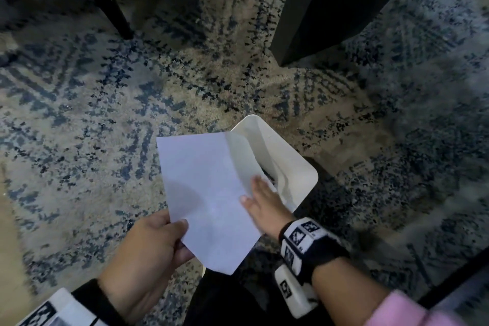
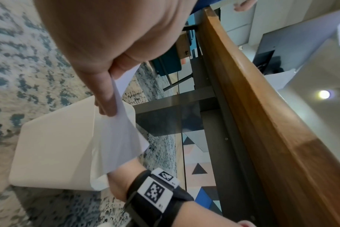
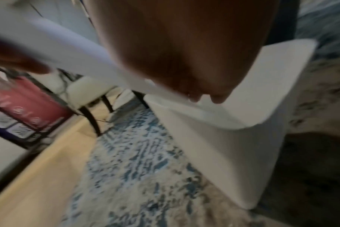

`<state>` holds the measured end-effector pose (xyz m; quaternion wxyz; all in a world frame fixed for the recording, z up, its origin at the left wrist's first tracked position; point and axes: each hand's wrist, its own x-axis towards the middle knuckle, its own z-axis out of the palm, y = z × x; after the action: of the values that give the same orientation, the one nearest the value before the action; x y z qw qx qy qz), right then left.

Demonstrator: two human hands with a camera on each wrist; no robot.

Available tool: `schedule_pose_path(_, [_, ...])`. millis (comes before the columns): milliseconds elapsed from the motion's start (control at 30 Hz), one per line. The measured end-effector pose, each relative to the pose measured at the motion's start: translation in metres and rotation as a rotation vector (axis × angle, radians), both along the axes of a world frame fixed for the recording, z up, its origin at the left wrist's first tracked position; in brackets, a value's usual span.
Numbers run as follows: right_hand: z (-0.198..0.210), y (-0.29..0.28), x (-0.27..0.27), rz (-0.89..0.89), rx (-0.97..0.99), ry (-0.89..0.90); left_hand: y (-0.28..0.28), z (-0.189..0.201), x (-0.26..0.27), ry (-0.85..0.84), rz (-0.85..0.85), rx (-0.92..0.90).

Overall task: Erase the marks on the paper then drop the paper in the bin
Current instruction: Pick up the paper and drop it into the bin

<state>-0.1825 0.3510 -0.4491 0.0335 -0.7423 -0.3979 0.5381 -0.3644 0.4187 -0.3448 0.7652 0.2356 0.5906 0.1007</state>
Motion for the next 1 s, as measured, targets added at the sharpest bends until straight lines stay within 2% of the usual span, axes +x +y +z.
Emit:
schedule_pose_path(33, [0.001, 0.001, 0.006, -0.038, 0.004, -0.035, 0.001, 0.001, -0.001, 0.004, -0.019, 0.009])
schedule_pose_path(100, [0.013, 0.008, 0.0, -0.078, 0.121, 0.019, 0.001, 0.003, 0.0, 0.03, -0.059, 0.03])
schedule_pose_path(200, [0.024, 0.018, -0.03, 0.046, 0.289, 0.189, -0.001, 0.004, 0.007, 0.071, -0.116, 0.065])
schedule_pose_path(267, [0.008, 0.013, -0.031, 0.02, 0.21, 0.2, 0.0, 0.006, 0.005, 0.08, -0.139, 0.075])
schedule_pose_path(333, [-0.01, 0.007, -0.012, -0.104, -0.021, 0.095, 0.001, 0.01, -0.001, 0.094, -0.166, 0.076])
schedule_pose_path(400, [-0.014, 0.006, 0.007, -0.117, -0.117, -0.025, 0.003, 0.013, -0.007, 0.081, -0.191, 0.07])
schedule_pose_path(467, [-0.007, 0.016, 0.012, -0.081, 0.018, -0.068, 0.004, 0.014, -0.008, 0.057, -0.226, 0.067])
schedule_pose_path(567, [0.019, 0.034, -0.013, -0.083, 0.245, 0.103, 0.004, 0.013, -0.002, 0.053, -0.224, 0.061])
schedule_pose_path(633, [0.024, 0.038, -0.032, 0.058, 0.294, 0.2, 0.005, 0.012, 0.001, 0.054, -0.206, 0.056])
schedule_pose_path(700, [0.012, 0.033, -0.031, 0.106, 0.239, 0.214, 0.007, 0.011, -0.003, 0.062, -0.207, 0.052])
schedule_pose_path(800, [-0.007, 0.028, 0.002, -0.129, -0.063, 0.045, 0.011, 0.011, -0.013, 0.115, -0.211, 0.042])
schedule_pose_path(833, [-0.007, 0.027, 0.012, -0.151, -0.087, -0.043, 0.011, 0.011, -0.015, 0.133, -0.208, 0.041])
schedule_pose_path(900, [0.003, 0.028, 0.015, -0.096, 0.08, -0.114, 0.011, 0.011, -0.013, 0.146, -0.224, 0.052])
schedule_pose_path(1000, [0.031, 0.037, -0.014, 0.019, 0.339, 0.091, 0.009, 0.015, -0.001, 0.125, -0.272, 0.072])
